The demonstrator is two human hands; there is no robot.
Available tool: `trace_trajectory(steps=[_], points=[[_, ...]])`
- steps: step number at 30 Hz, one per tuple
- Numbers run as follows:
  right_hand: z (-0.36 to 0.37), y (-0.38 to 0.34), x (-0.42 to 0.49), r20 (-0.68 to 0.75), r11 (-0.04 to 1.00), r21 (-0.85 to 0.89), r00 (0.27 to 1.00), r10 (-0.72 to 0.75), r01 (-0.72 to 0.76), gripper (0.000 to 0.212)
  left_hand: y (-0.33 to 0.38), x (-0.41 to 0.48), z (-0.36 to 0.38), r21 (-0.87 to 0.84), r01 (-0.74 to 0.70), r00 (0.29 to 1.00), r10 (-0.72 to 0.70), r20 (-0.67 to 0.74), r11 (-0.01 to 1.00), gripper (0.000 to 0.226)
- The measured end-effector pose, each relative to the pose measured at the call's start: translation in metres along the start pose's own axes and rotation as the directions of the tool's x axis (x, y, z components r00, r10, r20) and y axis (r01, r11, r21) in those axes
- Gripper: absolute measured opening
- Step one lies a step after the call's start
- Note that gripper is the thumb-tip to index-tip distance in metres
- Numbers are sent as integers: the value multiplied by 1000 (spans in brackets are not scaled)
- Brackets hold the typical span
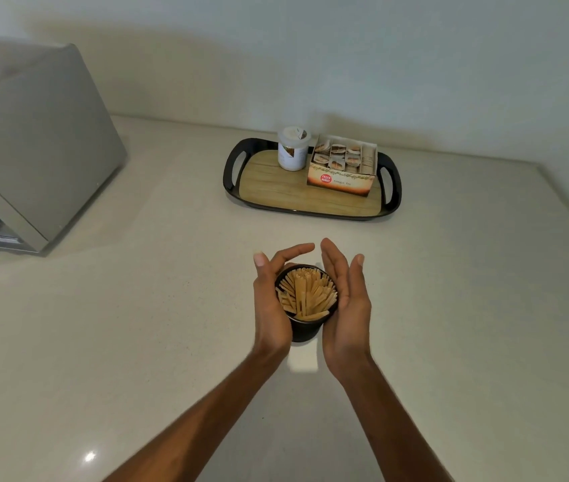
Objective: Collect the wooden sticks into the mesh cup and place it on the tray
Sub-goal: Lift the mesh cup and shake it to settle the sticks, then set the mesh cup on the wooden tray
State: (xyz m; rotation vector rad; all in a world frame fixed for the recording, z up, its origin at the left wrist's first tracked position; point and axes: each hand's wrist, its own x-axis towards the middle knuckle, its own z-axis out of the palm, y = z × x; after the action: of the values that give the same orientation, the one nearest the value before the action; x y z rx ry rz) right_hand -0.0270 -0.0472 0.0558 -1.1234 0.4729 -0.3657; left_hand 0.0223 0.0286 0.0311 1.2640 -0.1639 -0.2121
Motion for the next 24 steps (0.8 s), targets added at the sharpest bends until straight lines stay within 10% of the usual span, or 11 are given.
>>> trace_trajectory(steps=[9,15,24], points=[[-15,7,12,145,960,-260,987,-72,108,45,16,37,-3,-26,-80,995,78,-64,996,80],[-15,18,27,248,732,-641,965,-89,232,88,20,62,-4,-22,-45,998,44,-35,999,79],[5,4,96,182,782,-552,957,-227,291,88,21,101,-25,129,-16,1000,15,4,991,56]])
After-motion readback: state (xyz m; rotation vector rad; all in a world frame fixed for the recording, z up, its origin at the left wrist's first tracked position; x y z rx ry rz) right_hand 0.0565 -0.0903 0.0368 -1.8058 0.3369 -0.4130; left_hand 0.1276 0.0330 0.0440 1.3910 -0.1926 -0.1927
